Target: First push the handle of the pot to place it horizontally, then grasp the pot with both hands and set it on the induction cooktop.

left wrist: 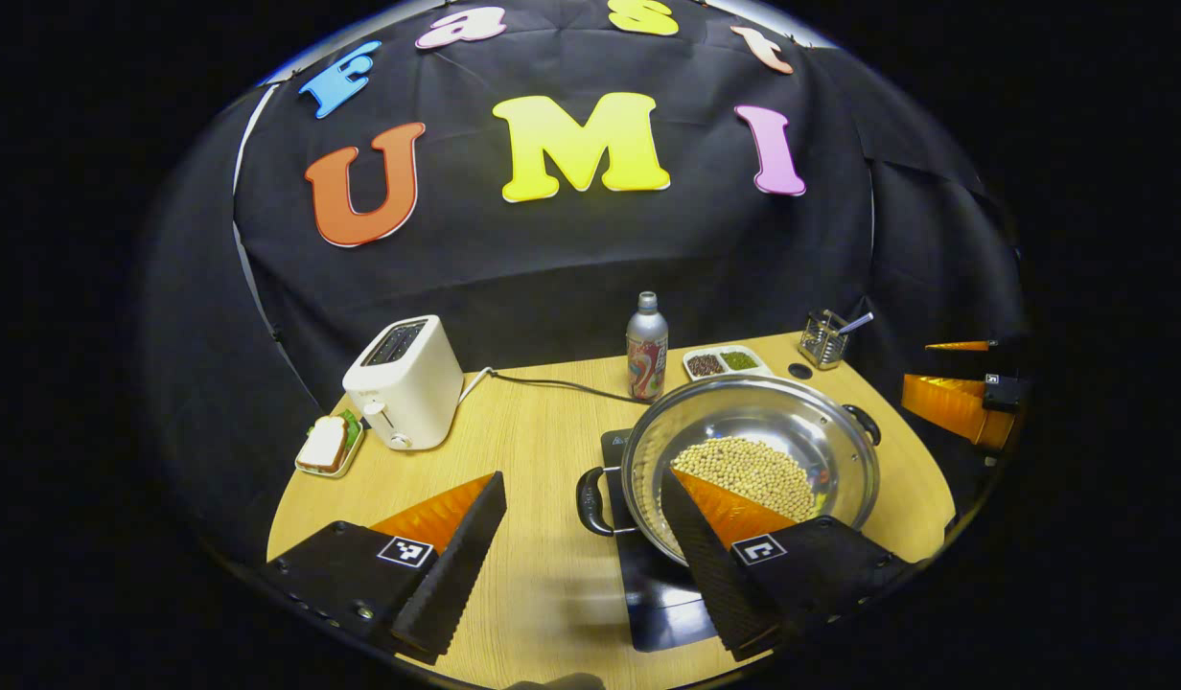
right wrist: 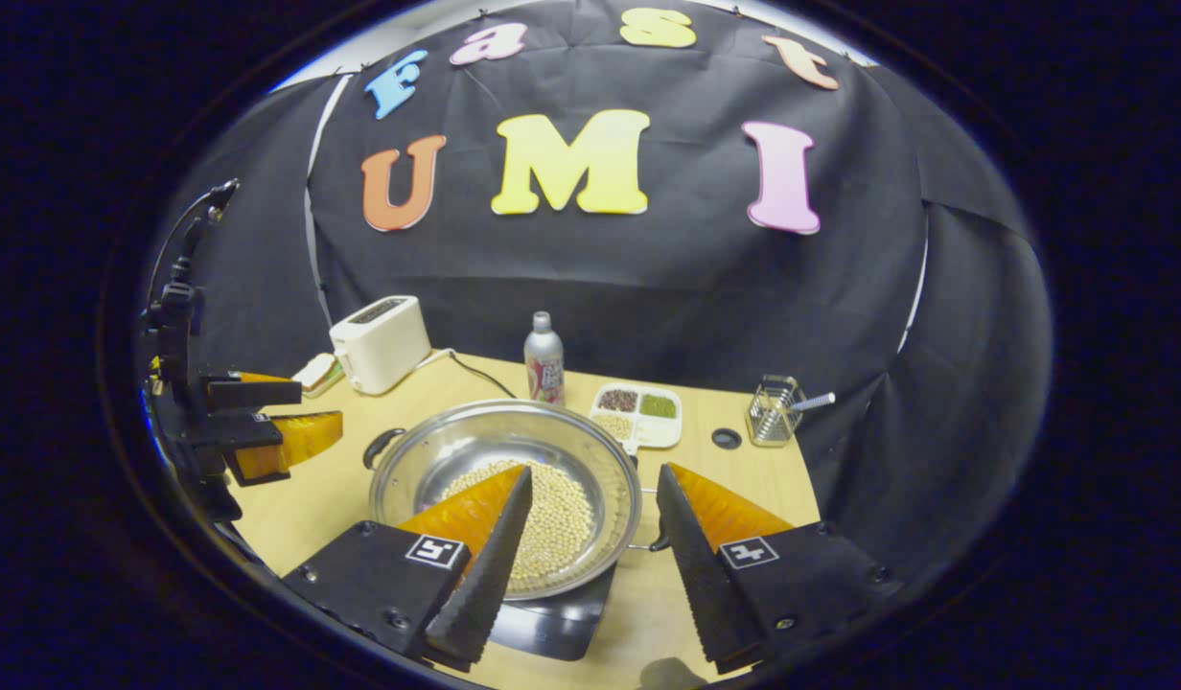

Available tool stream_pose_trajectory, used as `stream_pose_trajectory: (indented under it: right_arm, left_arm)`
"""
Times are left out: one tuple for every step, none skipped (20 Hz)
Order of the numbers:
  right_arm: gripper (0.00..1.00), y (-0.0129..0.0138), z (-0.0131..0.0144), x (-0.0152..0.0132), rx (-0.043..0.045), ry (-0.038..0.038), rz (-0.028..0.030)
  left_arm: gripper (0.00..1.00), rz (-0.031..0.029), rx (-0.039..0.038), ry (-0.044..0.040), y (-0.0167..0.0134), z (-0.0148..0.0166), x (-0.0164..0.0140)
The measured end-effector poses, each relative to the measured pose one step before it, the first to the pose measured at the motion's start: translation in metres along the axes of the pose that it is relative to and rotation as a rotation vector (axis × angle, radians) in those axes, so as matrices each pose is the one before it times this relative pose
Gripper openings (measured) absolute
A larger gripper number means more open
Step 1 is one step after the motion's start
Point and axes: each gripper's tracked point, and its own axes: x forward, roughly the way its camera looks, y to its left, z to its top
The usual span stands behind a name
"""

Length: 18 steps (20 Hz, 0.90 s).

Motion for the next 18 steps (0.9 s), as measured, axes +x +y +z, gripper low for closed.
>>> stream_pose_trajectory:
  right_arm:
    - [0.83,0.00516,0.0126,-0.00761,-0.01342,-0.0343,-0.00238]
    - [0.83,0.00602,0.01227,-0.00804,-0.0094,-0.02667,0.00082]
    - [0.83,0.00771,0.01133,-0.00879,-0.00229,-0.02521,0.00643]
    - [0.84,0.00741,0.0133,-0.00941,0.00566,-0.02638,0.00919]
    - [0.92,0.00707,0.01509,-0.00841,0.00257,-0.02722,0.00776]
    - [0.96,0.00411,0.01532,-0.00953,0.003,-0.03338,0.00331]
    - [0.99,0.00483,0.01422,-0.00675,0.00122,-0.03304,0.0003]
    - [0.99,0.00404,0.01646,-0.01087,0.0011,-0.03498,-0.00005]
    - [0.99,0.0033,0.01331,-0.01003,0.00301,-0.02563,-0.0018]
    - [0.99,0.00379,0.01531,-0.01021,0.00726,-0.03456,0.00304]
    - [1.0,0.00386,0.01276,-0.0098,0.00612,-0.03358,0.00252]
    - [1.0,0.00149,0.01561,-0.00968,0.00783,-0.04065,-0.0085]
    - [1.0,-0.00185,0.01236,-0.00847,0.00494,-0.02583,-0.0098]
    - [1.0,-0.00091,0.01311,-0.01152,0.01343,-0.02547,-0.00866]
    - [1.0,0.00027,0.00982,-0.0085,0.01738,-0.01746,-0.005]
    - [1.0,-0.00107,0.0086,-0.00698,0.014,-0.01612,-0.006]
    - [1.0,-0.00373,0.0095,-0.00775,0.01112,-0.02203,-0.00918]
    - [1.0,-0.00412,0.00678,-0.00722,0.00384,-0.01384,-0.01344]
  left_arm:
    - [0.97,-0.00341,-0.00849,-0.02409,0.0025,0.00943,-0.00851]
    - [0.97,-0.00186,-0.00888,-0.0188,0.00103,0.00919,-0.00767]
    - [0.97,-0.00731,-0.00786,-0.01771,0.00048,0.00884,-0.00677]
    - [0.97,-0.01321,-0.01064,-0.01707,-0.00142,0.00997,-0.01015]
    - [0.97,-0.01552,-0.00426,-0.02392,-0.00142,0.01268,-0.0077]
    - [0.97,-0.00241,0.00546,-0.03162,0.00073,0.01299,-0.0099]
    - [0.97,0.0062,0.01297,-0.0325,0.00213,0.01331,-0.011]
    - [0.97,0.0095,0.01327,-0.02867,0.00465,0.01387,-0.01043]
    - [0.97,0.00825,0.00712,-0.03397,0.00578,0.01346,-0.00845]
    - [0.97,0.00173,-0.00077,-0.0333,0.00278,0.01423,-0.00981]
    - [0.97,-0.00829,-0.00726,-0.0255,0.00146,0.01316,-0.01021]
    - [0.97,-0.01039,-0.01663,-0.02261,0.00133,0.01123,-0.01184]
    - [0.96,-0.00935,-0.01146,-0.02592,0.00105,0.01207,-0.0091]
    - [0.97,0.0012,-0.0039,-0.0207,0.00384,0.00982,-0.00922]
    - [0.97,0.0089,0.00373,-0.02915,0.00762,0.01025,-0.0112]
    - [0.96,0.01245,0.00116,-0.02255,0.00743,0.0092,-0.00834]
    - [0.96,0.01402,0.00298,-0.022,0.00828,0.00738,-0.00917]
    - [0.96,0.01945,0.00234,-0.01978,0.00909,0.00674,-0.00766]
